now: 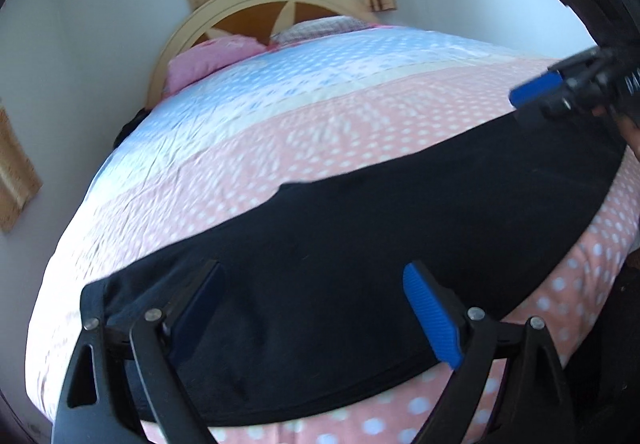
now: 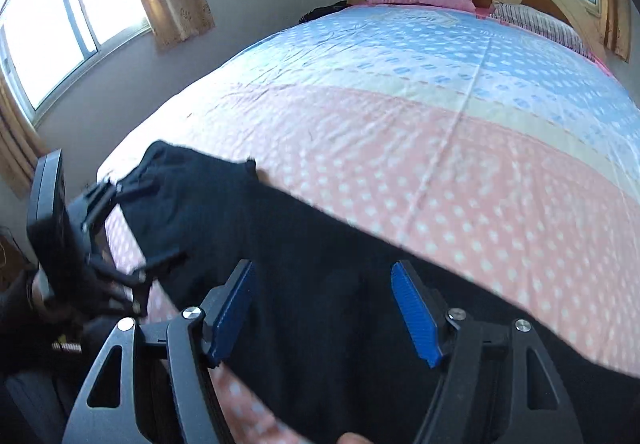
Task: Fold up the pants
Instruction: 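Grasp the pants end with the right gripper and lift it toward the other end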
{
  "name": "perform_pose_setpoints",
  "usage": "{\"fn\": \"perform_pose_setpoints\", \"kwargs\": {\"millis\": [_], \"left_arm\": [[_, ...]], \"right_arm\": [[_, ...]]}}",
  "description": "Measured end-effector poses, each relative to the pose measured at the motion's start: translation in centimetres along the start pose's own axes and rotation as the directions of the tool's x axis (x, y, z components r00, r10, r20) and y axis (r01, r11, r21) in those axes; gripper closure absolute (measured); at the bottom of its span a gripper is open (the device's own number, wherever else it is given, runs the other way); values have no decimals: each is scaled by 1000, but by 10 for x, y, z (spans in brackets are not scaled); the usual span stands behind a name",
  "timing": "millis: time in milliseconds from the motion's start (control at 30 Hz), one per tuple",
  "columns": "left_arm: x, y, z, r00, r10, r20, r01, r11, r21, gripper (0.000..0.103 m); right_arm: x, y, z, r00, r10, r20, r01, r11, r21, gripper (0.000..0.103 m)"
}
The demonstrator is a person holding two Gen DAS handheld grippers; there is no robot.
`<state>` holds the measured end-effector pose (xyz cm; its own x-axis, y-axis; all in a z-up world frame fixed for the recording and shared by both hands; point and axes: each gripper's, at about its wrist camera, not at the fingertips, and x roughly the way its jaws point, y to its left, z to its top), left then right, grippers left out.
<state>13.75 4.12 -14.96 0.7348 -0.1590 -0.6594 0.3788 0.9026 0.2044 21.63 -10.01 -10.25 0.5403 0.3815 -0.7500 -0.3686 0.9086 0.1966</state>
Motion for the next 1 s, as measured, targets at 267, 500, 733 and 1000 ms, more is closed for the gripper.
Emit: {"fn": "perform_pose_setpoints", "kwargs": {"millis": [267, 500, 733, 1000], "left_arm": [[16, 39, -26, 998, -17, -60, 10, 994, -109, 10], [19, 48, -33, 997, -53, -51, 44, 984, -170, 2], [20, 52, -35, 996, -82, -47, 71, 977, -200, 1], [17, 55, -39, 996, -79, -43, 69, 977, -200, 0]], "right_arm": [[67, 23, 54, 993, 112, -41, -106, 986, 128, 44], [116, 31, 71, 976, 198, -94, -172, 957, 233, 47], [135, 31, 69, 959, 251, -131, -206, 937, 284, 61], [157, 33, 62, 935, 322, -150, -252, 899, 358, 92]]}}
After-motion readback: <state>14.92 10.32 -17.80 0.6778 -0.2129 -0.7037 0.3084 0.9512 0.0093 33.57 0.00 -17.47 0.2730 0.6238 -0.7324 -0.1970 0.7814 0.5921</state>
